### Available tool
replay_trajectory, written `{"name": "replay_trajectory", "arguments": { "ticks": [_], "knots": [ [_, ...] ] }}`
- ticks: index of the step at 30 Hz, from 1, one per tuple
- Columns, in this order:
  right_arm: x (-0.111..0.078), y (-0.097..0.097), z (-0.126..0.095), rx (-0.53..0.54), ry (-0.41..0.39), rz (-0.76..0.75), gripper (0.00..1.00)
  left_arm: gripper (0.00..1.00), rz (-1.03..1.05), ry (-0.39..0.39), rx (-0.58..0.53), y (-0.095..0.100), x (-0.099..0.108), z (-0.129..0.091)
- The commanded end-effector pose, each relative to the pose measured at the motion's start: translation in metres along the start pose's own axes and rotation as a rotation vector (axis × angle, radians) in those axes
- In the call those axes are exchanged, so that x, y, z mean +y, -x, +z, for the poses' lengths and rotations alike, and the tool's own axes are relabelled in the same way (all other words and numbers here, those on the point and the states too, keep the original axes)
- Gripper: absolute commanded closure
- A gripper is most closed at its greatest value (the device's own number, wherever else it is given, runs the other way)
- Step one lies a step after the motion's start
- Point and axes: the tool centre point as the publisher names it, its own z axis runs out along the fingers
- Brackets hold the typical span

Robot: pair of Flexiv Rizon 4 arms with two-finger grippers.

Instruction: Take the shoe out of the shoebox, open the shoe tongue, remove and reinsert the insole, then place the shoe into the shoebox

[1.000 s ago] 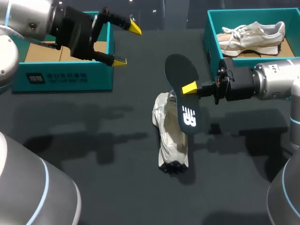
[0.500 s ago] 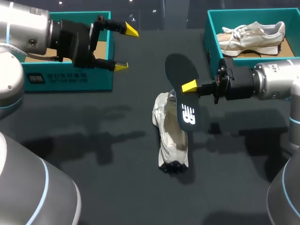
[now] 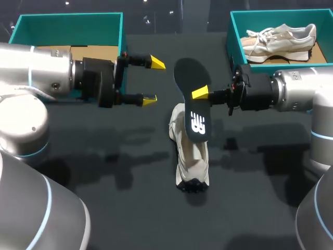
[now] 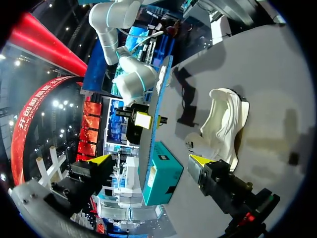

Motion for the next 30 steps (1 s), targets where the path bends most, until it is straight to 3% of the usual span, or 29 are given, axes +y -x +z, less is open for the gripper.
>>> {"name": "replay_trajectory", "arguments": {
  "ticks": [1,8,17,30],
  "knots": [
    [-0.001,0.001,0.007,0.009,0.025,0.013,1.00,0.11,0.010,0.014,-0.079,-0.004,-0.002,0.016],
    [-0.004,0.001,0.012,0.019,0.076,0.038,1.00,0.43,0.009,0.035,-0.118,-0.009,-0.003,0.032],
    [-0.005,0.002,0.018,0.026,0.080,0.045,1.00,0.55,0.010,0.044,-0.129,-0.010,-0.004,0.043],
    [-0.003,0.005,0.020,0.031,0.060,0.053,1.00,0.57,0.014,0.013,-0.140,-0.009,-0.014,0.050]
  ]
}}
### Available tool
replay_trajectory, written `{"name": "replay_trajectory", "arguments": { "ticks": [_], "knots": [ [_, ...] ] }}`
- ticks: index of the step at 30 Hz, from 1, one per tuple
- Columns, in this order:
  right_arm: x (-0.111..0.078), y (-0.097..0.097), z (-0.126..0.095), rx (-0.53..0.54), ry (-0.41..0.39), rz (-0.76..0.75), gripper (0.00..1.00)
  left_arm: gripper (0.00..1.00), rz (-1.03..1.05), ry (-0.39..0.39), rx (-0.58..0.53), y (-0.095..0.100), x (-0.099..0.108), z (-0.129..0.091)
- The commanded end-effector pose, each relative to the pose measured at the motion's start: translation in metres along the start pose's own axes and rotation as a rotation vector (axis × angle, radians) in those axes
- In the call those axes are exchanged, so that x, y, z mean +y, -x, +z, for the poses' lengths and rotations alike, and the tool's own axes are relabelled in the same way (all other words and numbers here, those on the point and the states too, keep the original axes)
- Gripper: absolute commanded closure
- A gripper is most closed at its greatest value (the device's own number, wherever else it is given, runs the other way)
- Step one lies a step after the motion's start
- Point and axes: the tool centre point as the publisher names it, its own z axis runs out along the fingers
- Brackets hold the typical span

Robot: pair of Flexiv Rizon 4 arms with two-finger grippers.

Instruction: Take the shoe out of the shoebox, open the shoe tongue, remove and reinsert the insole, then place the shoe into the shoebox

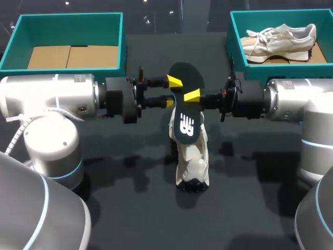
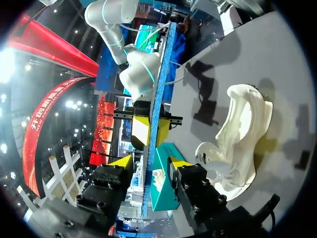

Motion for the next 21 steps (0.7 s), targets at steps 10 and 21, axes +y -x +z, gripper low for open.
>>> {"name": "replay_trajectory", "arguments": {
  "ticks": [10,21],
  "knots": [
    [0.0021,0.0049,0.0039,0.004,-0.028,0.012,1.00,0.67,0.018,-0.002,0.005,-0.0025,-0.0030,0.0066],
    [0.0019,0.0064,0.0060,0.005,-0.043,0.026,1.00,0.83,0.034,0.004,0.007,-0.0056,-0.0025,0.0085]
  ]
}}
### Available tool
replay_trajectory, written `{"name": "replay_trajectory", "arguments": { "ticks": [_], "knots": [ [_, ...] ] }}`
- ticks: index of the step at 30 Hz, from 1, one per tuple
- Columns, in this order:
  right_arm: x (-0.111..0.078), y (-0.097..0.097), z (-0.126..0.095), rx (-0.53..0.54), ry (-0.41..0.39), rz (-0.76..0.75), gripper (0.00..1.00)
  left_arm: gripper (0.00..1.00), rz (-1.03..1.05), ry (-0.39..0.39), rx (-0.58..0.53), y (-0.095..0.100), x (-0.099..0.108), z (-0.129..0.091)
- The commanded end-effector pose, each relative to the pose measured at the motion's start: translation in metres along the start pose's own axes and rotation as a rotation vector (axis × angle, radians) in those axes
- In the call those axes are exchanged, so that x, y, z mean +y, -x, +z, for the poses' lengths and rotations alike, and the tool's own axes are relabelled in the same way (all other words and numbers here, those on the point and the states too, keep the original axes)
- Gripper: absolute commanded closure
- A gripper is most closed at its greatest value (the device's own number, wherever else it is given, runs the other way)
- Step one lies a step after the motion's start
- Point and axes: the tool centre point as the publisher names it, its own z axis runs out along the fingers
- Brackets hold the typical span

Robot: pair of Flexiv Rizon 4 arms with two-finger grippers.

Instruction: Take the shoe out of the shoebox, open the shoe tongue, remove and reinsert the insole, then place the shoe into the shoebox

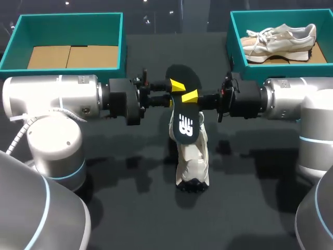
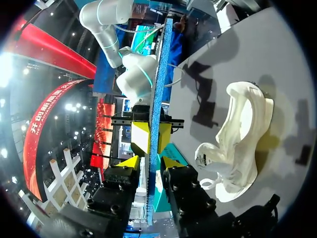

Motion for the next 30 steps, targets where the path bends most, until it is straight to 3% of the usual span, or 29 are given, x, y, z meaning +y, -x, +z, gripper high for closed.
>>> {"name": "replay_trajectory", "arguments": {
  "ticks": [1,3,11,12,13,14,20,24,27,30],
  "knots": [
    [0.001,0.002,0.002,0.000,-0.008,0.004,1.00,0.87,0.006,0.004,0.000,-0.002,-0.001,0.002],
    [0.001,0.002,0.002,0.000,-0.010,0.008,1.00,1.00,0.007,0.004,0.000,-0.003,-0.001,0.002],
    [0.000,0.004,-0.003,0.005,-0.009,0.012,0.98,1.00,0.018,0.003,-0.012,0.000,-0.002,-0.002],
    [-0.001,0.003,-0.006,0.001,-0.012,0.004,0.74,1.00,0.020,0.004,-0.014,0.000,-0.002,-0.004],
    [-0.002,0.003,-0.009,-0.001,-0.015,-0.002,0.16,1.00,0.020,0.005,-0.015,0.001,-0.002,-0.006],
    [-0.002,0.003,-0.011,-0.004,-0.016,-0.006,0.00,1.00,0.021,0.006,-0.016,0.001,-0.002,-0.008],
    [-0.007,0.006,-0.041,-0.047,-0.030,-0.066,0.00,1.00,0.020,0.014,-0.017,0.004,-0.004,-0.024],
    [-0.009,0.007,-0.063,-0.135,-0.085,-0.192,0.00,1.00,0.008,0.015,-0.013,0.006,-0.009,-0.036],
    [-0.008,0.015,-0.079,-0.183,-0.073,-0.233,0.00,1.00,0.002,0.013,-0.011,0.009,-0.013,-0.044],
    [-0.008,0.015,-0.079,-0.183,-0.073,-0.233,0.00,1.00,0.004,0.015,-0.006,0.010,-0.018,-0.054]
  ]
}}
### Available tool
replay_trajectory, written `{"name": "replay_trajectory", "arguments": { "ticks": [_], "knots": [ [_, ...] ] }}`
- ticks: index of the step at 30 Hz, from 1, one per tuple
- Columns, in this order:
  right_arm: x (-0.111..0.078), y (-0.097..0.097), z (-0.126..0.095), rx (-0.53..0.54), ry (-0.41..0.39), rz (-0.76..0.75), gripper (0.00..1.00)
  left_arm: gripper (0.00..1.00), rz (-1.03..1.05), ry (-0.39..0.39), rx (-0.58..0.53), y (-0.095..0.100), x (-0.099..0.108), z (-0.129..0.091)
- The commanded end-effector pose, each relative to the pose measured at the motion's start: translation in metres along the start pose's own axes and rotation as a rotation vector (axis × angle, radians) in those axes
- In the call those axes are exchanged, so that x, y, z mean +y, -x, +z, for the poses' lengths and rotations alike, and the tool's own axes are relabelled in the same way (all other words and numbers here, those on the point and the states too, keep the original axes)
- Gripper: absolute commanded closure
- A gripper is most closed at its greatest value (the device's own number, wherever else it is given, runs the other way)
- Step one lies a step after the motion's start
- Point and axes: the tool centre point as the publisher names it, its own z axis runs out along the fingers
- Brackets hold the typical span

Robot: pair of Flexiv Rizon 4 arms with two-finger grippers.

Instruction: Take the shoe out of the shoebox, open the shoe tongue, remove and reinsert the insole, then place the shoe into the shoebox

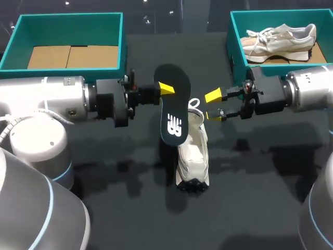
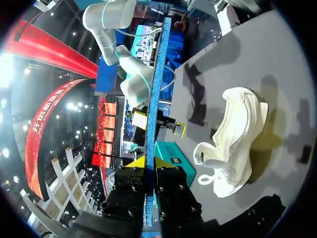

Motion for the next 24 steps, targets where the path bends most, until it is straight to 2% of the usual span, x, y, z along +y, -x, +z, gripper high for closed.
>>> {"name": "replay_trajectory", "arguments": {
  "ticks": [1,9,13,15,17,24],
  "knots": [
    [-0.004,-0.006,-0.017,-0.014,-0.003,0.003,0.00,1.00,0.004,0.005,0.011,0.002,-0.011,-0.027],
    [-0.004,-0.006,-0.017,-0.014,-0.003,0.003,0.00,1.00,0.001,-0.001,0.066,0.001,-0.025,-0.042],
    [-0.009,-0.010,-0.024,-0.174,-0.116,-0.244,0.00,1.00,-0.008,-0.016,0.083,0.002,-0.031,-0.044],
    [-0.014,-0.005,-0.028,-0.241,-0.144,-0.340,0.00,1.00,-0.031,-0.019,0.083,0.003,-0.033,-0.045],
    [-0.019,0.005,-0.028,-0.251,-0.273,-0.442,0.00,1.00,-0.069,-0.064,0.089,0.002,-0.034,-0.044],
    [-0.019,0.005,-0.028,-0.251,-0.273,-0.442,0.00,1.00,-0.069,-0.064,0.089,0.002,-0.034,-0.044]
  ]
}}
